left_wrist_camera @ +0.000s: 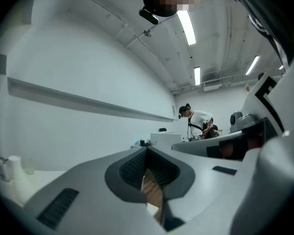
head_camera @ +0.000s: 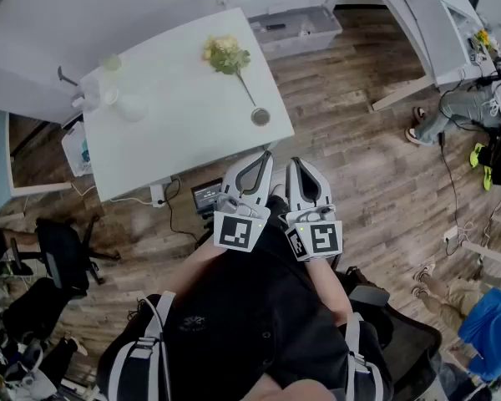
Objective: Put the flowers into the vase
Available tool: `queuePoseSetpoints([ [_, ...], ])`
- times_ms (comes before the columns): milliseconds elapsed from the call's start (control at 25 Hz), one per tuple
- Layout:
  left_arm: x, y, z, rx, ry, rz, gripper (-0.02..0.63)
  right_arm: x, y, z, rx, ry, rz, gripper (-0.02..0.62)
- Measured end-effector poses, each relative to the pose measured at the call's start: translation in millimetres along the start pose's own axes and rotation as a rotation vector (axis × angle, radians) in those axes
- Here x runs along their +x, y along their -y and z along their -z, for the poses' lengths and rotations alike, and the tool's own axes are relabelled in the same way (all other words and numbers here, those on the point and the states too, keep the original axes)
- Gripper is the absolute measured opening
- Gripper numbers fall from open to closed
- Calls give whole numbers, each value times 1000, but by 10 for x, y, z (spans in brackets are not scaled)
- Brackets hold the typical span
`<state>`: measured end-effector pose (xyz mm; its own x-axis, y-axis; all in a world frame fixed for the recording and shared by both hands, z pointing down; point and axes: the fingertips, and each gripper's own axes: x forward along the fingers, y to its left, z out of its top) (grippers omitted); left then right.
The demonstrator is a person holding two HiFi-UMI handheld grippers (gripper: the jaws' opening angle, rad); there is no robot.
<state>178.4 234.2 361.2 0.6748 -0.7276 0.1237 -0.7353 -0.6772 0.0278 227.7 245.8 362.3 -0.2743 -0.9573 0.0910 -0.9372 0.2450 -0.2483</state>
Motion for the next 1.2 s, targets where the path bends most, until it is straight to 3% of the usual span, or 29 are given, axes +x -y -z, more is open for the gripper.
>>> queuePoseSetpoints([
  [120, 66, -256, -8, 30, 58, -7, 20, 250, -102, 99, -15, -2, -16, 15],
  [480, 23, -478, 84, 53, 80, -21, 20, 512, -362, 288, -30, -42, -76, 15],
  [720, 90, -510, 205, 26, 23, -31, 20, 533, -207, 367, -33, -54, -51, 15],
  [960, 173, -413, 122, 54, 107, 3, 20, 532, -43, 481, -11, -76, -78, 15],
  [1200, 328, -354, 106, 75, 93, -63, 20, 626, 117, 426, -4, -99, -138, 15],
])
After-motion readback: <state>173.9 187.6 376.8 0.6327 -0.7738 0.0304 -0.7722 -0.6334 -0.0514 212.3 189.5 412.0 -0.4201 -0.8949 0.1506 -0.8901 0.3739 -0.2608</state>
